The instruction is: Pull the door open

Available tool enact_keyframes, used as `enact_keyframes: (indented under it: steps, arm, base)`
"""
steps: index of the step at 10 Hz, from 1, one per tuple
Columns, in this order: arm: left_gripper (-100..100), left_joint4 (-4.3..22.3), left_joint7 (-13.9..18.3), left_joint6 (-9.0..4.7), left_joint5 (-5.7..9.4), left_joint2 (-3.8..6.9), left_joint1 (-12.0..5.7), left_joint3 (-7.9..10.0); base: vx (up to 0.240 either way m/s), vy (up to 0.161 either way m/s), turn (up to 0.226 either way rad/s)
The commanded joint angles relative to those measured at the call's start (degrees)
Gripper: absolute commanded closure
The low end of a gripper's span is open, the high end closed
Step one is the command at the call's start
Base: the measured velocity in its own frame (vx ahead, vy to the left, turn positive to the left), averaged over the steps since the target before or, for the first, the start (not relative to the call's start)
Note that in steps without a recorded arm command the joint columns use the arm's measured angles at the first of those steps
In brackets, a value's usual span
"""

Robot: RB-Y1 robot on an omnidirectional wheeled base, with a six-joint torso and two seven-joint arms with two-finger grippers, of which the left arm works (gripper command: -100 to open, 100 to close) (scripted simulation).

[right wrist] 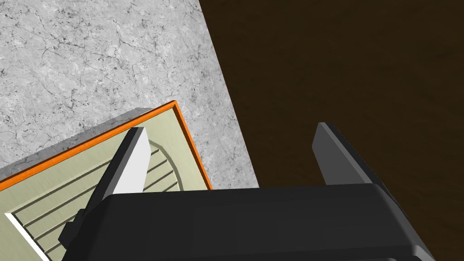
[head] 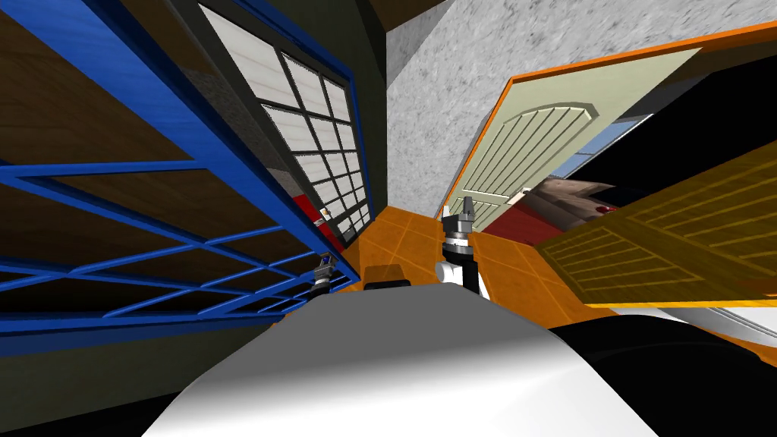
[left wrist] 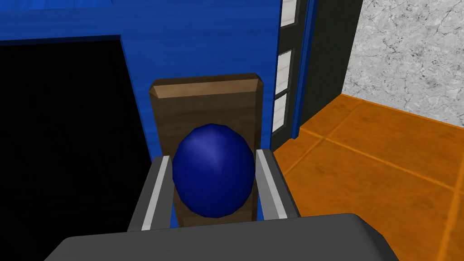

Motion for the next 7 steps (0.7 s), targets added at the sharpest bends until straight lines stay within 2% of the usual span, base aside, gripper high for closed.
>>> enact_keyframes:
  steps: [1, 2, 7]
  arm:
    - [100, -0.71, 0.76, -0.36, -0.55, 0.53, 0.52, -0.99]
    - [100, -0.89, 0.3, 0.09, -0.31, 0.35, 0.62, -0.58]
    - [100, -1.64, 3.47, -2.43, -2.14, 2.76, 2.71, -4.16]
  base:
    - [-0.218, 0.004, -0.048]
    - [-0.093, -0.003, -0.013]
    - [-0.178, 0.029, -0.09]
